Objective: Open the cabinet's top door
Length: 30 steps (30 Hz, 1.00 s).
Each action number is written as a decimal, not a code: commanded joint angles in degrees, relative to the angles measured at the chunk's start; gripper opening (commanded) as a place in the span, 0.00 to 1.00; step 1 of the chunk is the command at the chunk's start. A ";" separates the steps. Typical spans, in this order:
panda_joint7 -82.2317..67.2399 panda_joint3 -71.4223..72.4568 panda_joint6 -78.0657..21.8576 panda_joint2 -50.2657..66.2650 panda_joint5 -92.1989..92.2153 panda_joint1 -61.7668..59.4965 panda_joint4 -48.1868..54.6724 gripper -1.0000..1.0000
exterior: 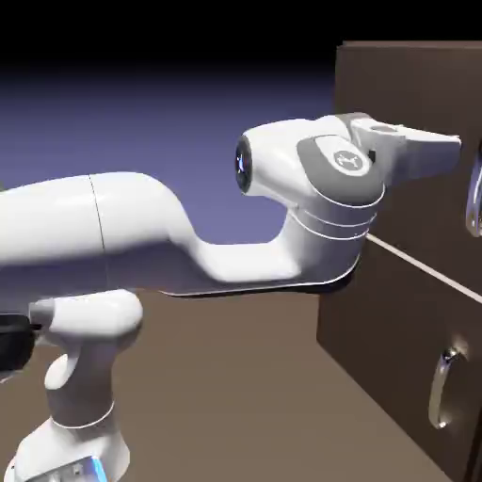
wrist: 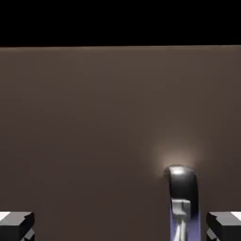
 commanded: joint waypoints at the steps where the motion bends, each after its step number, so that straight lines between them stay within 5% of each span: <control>1: 1.47 -1.42 0.20 -0.52 -2.50 1.10 0.87 0.50; 10: 3.85 -8.92 -1.06 -1.32 -8.21 13.61 10.16 0.50; 11: 3.84 -8.92 -1.06 -1.32 -8.21 13.61 10.16 0.00; 30: 13.50 16.84 -28.27 -10.66 -9.64 -21.96 -26.73 0.00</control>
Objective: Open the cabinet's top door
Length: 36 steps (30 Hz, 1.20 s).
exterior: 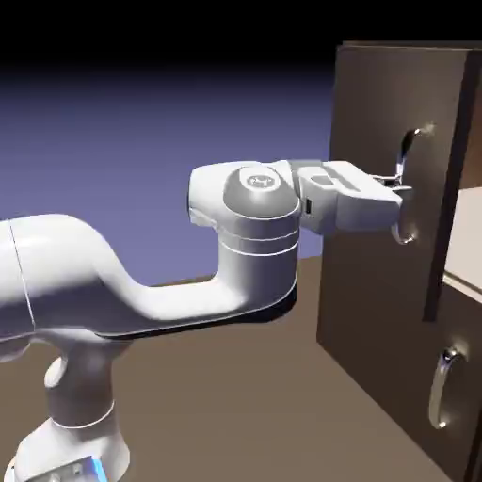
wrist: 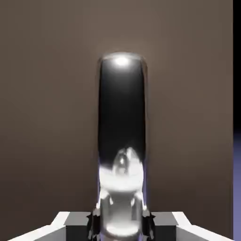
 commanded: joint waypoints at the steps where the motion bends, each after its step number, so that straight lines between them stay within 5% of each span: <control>1: 0.27 1.71 -1.33 -0.55 0.83 -2.08 -1.93 0.00; 16: -2.72 32.10 -18.71 -14.83 28.31 -25.32 -24.61 0.00; 36: -6.93 73.63 -43.65 -23.58 69.13 -24.13 -28.15 0.00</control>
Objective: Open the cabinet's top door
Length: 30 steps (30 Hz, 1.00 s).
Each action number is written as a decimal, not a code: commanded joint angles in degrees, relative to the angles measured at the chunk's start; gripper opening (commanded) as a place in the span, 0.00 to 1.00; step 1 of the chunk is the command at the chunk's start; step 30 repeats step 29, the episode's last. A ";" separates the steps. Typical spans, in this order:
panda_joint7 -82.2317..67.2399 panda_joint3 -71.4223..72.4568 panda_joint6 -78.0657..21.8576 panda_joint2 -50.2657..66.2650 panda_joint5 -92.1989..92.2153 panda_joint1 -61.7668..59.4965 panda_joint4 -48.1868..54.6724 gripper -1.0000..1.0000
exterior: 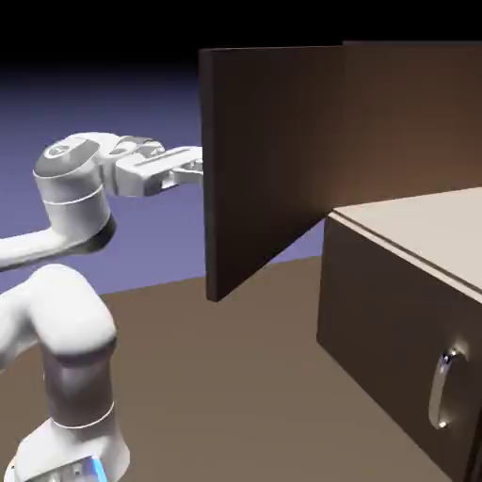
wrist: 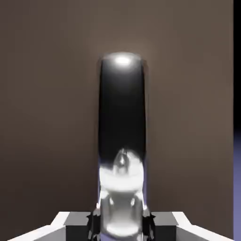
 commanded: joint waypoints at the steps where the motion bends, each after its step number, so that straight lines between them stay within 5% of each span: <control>1: 0.14 2.09 -1.46 0.42 1.78 0.10 0.54 0.00; 12: 2.63 24.94 -18.93 9.42 20.98 -5.62 12.97 0.00; 28: 1.92 47.76 -44.66 18.41 36.28 -33.92 45.48 0.00; 29: 1.92 47.76 -44.66 18.41 36.28 -33.92 45.48 1.00; 30: 1.92 47.76 -44.66 18.41 36.28 -33.92 45.48 1.00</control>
